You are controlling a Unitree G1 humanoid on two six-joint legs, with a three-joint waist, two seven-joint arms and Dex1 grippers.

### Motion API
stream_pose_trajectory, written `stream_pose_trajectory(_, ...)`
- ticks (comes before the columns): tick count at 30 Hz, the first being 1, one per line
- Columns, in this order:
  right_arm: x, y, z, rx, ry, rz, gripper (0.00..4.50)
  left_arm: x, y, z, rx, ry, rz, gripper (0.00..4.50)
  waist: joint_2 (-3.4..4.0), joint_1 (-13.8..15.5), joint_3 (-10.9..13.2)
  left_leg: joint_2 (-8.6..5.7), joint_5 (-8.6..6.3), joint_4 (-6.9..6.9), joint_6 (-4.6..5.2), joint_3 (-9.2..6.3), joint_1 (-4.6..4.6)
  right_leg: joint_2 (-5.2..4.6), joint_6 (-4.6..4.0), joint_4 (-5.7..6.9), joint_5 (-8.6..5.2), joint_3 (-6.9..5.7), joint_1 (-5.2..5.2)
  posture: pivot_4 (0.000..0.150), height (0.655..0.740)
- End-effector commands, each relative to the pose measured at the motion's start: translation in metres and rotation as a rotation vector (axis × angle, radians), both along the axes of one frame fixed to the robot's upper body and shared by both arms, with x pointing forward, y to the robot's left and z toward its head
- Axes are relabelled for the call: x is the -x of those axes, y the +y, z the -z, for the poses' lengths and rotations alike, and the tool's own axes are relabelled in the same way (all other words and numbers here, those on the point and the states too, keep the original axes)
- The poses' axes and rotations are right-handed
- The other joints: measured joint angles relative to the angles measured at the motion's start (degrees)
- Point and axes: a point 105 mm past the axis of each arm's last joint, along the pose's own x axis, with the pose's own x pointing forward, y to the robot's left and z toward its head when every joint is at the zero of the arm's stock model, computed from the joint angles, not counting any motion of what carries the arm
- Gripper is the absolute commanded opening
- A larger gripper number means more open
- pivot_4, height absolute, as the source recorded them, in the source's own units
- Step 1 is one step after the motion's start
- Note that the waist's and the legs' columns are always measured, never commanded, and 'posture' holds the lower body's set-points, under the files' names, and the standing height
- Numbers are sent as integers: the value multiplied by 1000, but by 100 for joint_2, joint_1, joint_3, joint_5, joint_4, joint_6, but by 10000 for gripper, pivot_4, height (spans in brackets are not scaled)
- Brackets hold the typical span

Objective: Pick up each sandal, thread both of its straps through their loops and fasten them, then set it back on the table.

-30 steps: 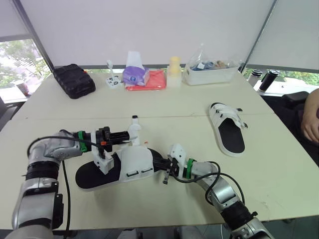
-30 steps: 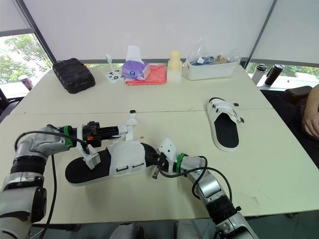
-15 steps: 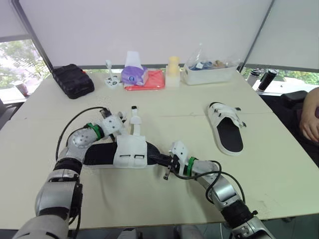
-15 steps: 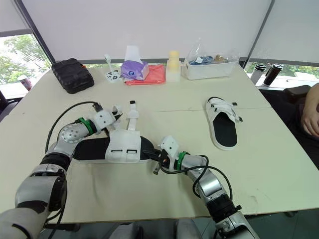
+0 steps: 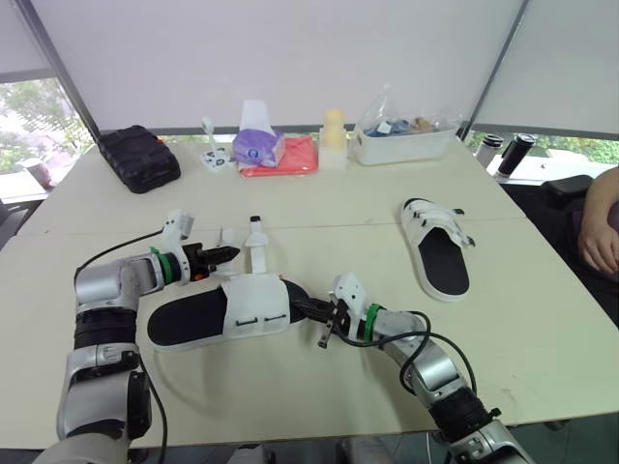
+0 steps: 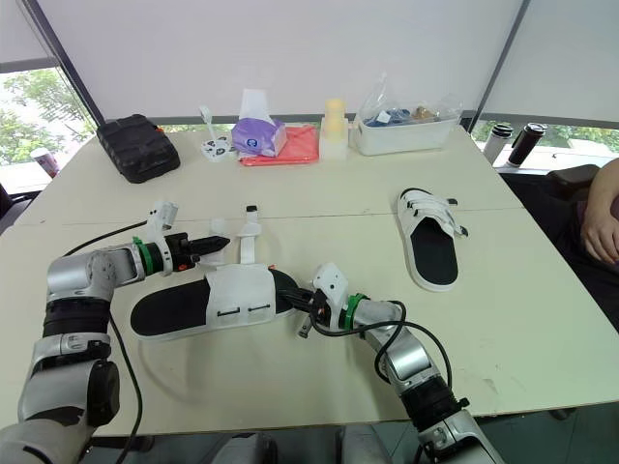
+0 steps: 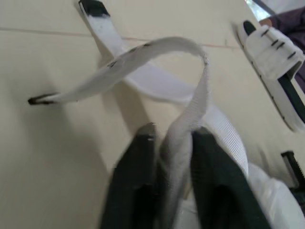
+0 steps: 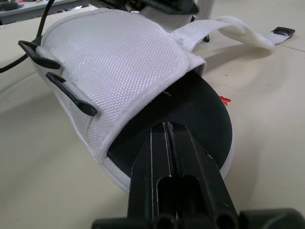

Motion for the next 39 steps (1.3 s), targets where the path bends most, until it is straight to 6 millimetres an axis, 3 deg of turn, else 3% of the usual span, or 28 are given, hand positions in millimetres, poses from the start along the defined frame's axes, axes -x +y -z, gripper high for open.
stream_pose_trajectory(1, 10, -10, 43, 111, 140, 20, 0, 0, -2, -4, 0, -35, -5, 30215, 0, 9, 0, 0, 1, -2, -1, 1, 2, -1, 0, 0, 0, 2, 0, 1500, 7400)
stream_pose_trajectory(4, 10, -11, 43, 113, 141, 21, 0, -2, 2, -5, 49, -2, -24, 44756, -1, 34, 0, 0, 2, -2, -4, 1, 2, -1, -3, 0, 1, 4, -1, 1500, 7400)
stream_pose_trajectory(9, 11, -10, 44, 113, 144, 20, 0, -12, 10, -15, 147, 12, -70, 44756, -1, 43, -1, -1, 2, -2, -4, 2, 4, -1, -4, -1, 2, 4, -1, 1500, 7400)
stream_pose_trajectory(13, 10, -9, 44, 111, 143, 20, 0, -21, 10, -37, 237, -15, -74, 44756, -2, 45, -1, -3, 2, -2, -4, 3, 3, -2, -4, -1, 2, 3, -1, 1500, 7400)
stream_pose_trajectory(21, 11, -9, 45, 114, 146, 21, 0, -34, 9, -58, 299, -47, -85, 44756, -2, 43, -1, -7, 2, -3, -5, 5, 5, -1, -4, -1, 2, 3, 0, 1500, 7400)
stream_pose_trajectory(24, 11, -9, 45, 114, 145, 23, 0, -39, 11, -57, 283, -53, -120, 36291, -2, 43, -1, -7, 2, -3, -4, 5, 5, 0, -4, -1, 2, 3, -1, 1500, 7400)
stream_pose_trajectory(31, 11, -9, 46, 118, 143, 20, 0, -44, -1, -59, 270, -63, -84, 496, -2, 46, -1, -8, 2, -3, -5, 5, 4, 0, -3, -1, 2, 4, -1, 1500, 7400)
stream_pose_trajectory(35, 11, -10, 46, 122, 142, 22, 0, -47, -5, -77, 179, -183, -51, 130, -2, 43, -1, -10, 2, -3, -5, 7, 4, 0, -3, -1, 2, 4, -1, 1500, 7400)
stream_pose_trajectory(39, 12, -13, 47, 127, 143, 27, 0, -40, -24, -117, -205, -639, 20, 130, -2, 51, -1, -3, 3, -4, -7, 6, 2, -2, -4, -1, 2, 5, -1, 1500, 7400)
